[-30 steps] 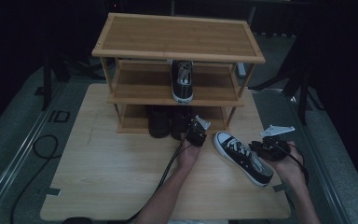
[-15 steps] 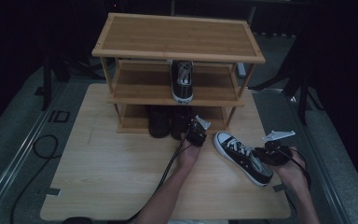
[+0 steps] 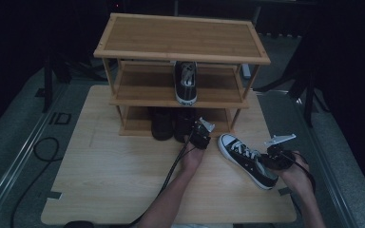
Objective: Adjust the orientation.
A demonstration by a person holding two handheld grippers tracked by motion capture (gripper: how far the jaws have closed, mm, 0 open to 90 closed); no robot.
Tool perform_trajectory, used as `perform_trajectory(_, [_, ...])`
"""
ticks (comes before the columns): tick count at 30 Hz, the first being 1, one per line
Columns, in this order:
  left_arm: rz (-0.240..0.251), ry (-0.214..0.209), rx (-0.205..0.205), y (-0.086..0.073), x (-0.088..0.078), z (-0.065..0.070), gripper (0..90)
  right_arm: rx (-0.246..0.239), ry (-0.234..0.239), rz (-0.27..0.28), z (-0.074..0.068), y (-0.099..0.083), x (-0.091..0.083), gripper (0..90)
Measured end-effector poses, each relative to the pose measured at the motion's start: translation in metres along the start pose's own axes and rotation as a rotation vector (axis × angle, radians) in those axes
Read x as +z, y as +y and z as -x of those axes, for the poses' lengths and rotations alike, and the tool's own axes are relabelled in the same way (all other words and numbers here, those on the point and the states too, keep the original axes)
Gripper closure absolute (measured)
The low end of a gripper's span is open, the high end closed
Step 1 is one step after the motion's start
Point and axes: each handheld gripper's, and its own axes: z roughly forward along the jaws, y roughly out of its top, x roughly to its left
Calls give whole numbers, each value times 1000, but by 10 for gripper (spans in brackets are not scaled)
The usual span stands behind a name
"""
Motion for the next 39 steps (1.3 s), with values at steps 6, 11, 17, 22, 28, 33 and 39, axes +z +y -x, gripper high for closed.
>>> perform_trajectory(6, [-1,-2,-3,0,0,0,879,-4,19,7,1,4,7,862])
perform_trajectory(11, [-2,-3,-4,0,0,-1,879,-3,24,28,1,3,4,886])
perform_trajectory(17, [-1,-1,-2,0,0,0,879,11,65,60,3,0,0,889])
perform_trajectory(22, [-1,-1,-1,0,0,0,879,10,86,87,3,0,-6,889])
perform_trajectory(28, [-1,0,2,0,0,0,879,-7,101,110,3,4,-15,889])
perform_trajectory(33, [-1,-1,-1,0,0,0,879,-30,112,113,1,7,-19,889])
perform_trajectory(39, [-3,-6,-4,0,0,-1,879,-51,106,108,0,8,-22,888])
